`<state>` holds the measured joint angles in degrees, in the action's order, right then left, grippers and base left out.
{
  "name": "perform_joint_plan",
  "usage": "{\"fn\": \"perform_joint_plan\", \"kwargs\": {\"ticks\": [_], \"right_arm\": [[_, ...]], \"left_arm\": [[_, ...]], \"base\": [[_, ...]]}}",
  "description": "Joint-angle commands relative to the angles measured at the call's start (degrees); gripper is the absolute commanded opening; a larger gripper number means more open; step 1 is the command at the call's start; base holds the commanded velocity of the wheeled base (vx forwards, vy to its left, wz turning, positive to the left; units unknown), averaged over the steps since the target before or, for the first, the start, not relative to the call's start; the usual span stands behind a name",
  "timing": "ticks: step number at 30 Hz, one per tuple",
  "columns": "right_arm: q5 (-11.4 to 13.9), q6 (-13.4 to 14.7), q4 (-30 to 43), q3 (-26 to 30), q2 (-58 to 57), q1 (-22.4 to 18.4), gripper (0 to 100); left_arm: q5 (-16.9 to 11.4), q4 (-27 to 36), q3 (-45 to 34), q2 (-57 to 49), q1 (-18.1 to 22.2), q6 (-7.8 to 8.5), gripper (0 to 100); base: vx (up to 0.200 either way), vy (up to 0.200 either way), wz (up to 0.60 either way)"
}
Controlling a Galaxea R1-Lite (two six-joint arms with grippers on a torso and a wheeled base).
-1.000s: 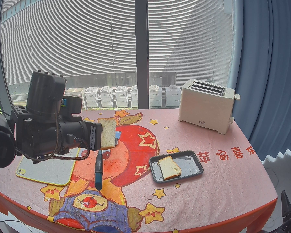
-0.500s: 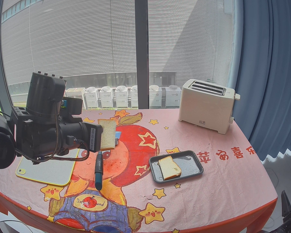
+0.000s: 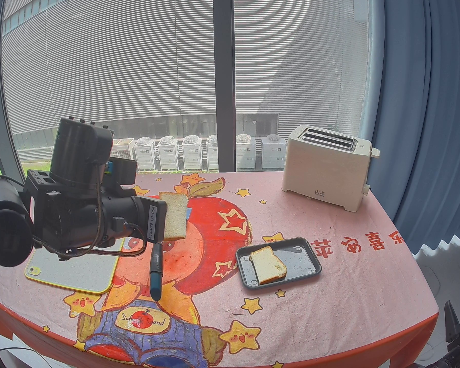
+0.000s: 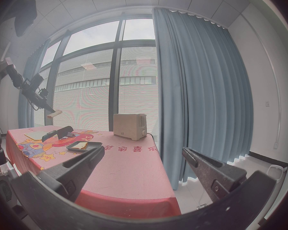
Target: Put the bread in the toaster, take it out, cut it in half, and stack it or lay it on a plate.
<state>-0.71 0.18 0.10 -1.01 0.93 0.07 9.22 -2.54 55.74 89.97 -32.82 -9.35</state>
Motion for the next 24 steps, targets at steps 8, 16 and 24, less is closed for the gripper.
{"fn": "perform_joint_plan", "kwargs": {"ticks": [8,16,24], "right_arm": [[0.00,-0.01,-0.01,1.01,-0.93,0.01,100],[0.00,-0.01,-0.01,1.01,-0.93,0.01,100],[0.00,-0.01,-0.01,1.01,-0.93,0.01,100]], "left_arm": [[-0.34,-0.10,0.34,2.93,-1.81,-0.41,0],[-0.34,-0.10,0.25,3.20,-2.60,-0.41,0],[-0.34,-0.10,0.25,3.20,-2.60,-0.41,0]], "base": [[0.000,0.000,0.00],[0.000,0.000,0.00],[0.000,0.000,0.00]]}}
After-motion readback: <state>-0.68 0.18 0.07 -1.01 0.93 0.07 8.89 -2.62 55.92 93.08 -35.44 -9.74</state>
